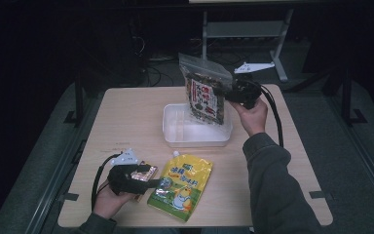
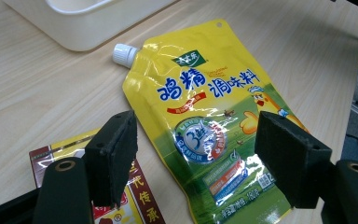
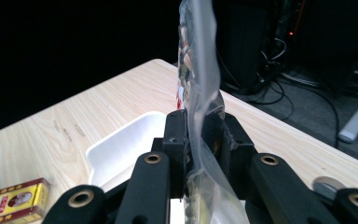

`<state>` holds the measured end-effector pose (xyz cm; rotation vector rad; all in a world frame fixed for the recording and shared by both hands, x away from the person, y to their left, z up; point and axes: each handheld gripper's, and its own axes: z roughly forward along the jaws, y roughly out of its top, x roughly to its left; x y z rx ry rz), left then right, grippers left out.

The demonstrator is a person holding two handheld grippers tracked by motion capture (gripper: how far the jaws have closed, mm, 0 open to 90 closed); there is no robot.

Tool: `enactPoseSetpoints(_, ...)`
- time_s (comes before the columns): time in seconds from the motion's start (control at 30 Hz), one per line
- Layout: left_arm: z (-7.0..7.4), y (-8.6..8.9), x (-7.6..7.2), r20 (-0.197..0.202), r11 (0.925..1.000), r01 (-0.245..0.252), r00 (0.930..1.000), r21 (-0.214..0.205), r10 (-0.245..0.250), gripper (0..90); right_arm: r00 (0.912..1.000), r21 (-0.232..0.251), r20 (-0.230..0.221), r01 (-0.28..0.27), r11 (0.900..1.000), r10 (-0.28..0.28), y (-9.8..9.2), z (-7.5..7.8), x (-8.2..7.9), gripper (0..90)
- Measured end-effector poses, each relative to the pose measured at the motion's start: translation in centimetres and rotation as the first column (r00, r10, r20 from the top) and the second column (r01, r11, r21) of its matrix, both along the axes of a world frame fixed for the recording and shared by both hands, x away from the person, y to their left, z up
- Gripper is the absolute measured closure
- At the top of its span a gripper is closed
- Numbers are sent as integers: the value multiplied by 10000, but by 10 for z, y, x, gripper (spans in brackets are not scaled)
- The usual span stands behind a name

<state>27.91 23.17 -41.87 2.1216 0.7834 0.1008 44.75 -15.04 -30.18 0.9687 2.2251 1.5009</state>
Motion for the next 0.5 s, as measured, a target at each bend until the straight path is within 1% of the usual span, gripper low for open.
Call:
enactPoseSetpoints(0.07,-1,-1,0,-20,10000,16,10000,-7,-16,291,10000,225,-66,-60,9997,61,0,-6,3,749)
enactPoseSetpoints(0.23,-1,-1,1,-50,10000,57,10000,45,-56,291,9997,159,-238,-77,9998,81,0,-19,9,748)
enactPoseSetpoints(0.3,-2,-1,1,-64,10000,56,10000,67,-56,291,9996,206,-292,-55,9998,61,0,-25,10,747)
enactPoseSetpoints(0.4,-2,1,2,-91,10000,31,10000,-17,-31,291,9992,386,-401,19,9993,-3,-2,-33,12,745)
enactPoseSetpoints(0.47,-2,1,1,-112,9999,2,9999,-101,-3,291,9989,586,-467,37,9983,-10,-4,-36,13,743)
enactPoseSetpoints(0.5,-2,1,2,-109,9999,-4,9999,-116,3,291,9988,596,-482,39,9982,-10,-5,-36,13,742)
